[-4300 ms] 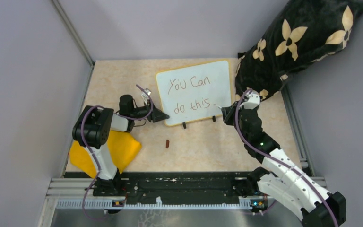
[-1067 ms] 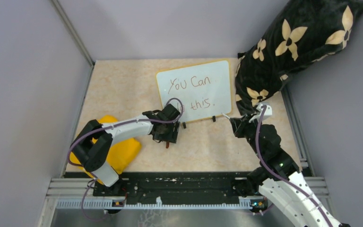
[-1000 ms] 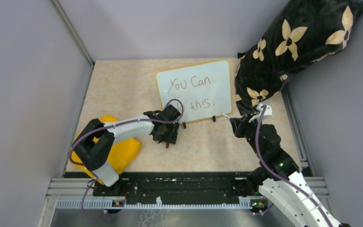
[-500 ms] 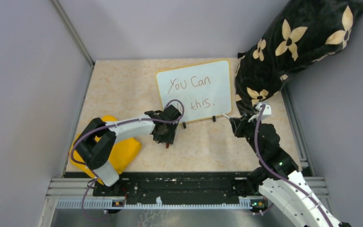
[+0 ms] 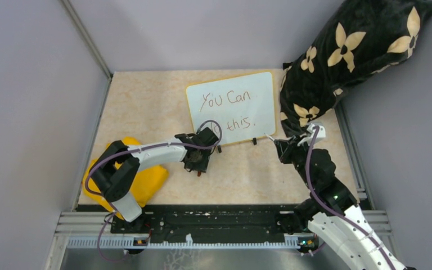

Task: Write a sentence on the whiteboard
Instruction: Close the whiteboard marker at the center of the board.

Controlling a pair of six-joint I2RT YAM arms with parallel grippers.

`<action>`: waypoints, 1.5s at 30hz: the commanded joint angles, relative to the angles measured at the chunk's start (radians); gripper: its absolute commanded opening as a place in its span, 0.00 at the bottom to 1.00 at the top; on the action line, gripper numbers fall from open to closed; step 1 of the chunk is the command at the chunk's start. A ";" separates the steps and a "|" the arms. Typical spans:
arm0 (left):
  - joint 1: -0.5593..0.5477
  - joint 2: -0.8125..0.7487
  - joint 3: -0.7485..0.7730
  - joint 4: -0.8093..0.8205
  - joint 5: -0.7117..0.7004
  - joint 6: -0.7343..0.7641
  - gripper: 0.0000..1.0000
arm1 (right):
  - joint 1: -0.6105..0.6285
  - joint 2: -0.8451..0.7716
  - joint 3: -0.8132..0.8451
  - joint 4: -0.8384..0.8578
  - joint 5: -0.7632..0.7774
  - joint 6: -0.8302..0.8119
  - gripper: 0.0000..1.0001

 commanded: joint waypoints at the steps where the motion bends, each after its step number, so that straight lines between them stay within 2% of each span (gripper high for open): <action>1: -0.029 0.049 -0.007 -0.047 -0.012 -0.024 0.50 | -0.011 -0.018 0.024 0.032 0.024 0.006 0.00; 20: -0.065 0.097 -0.021 -0.046 -0.037 -0.070 0.43 | -0.010 -0.043 0.015 0.021 0.036 0.012 0.00; 31: -0.067 0.113 -0.031 -0.033 -0.033 -0.075 0.35 | -0.010 -0.054 0.003 0.020 0.040 0.022 0.00; 40: -0.067 0.117 -0.043 -0.016 -0.024 -0.069 0.23 | -0.010 -0.055 0.009 0.020 0.053 0.018 0.00; 42: -0.067 0.113 -0.049 -0.011 -0.023 -0.070 0.17 | -0.010 -0.056 0.010 0.017 0.055 0.017 0.00; 45: -0.067 0.097 -0.057 -0.005 -0.026 -0.071 0.03 | -0.010 -0.056 0.010 0.016 0.058 0.016 0.00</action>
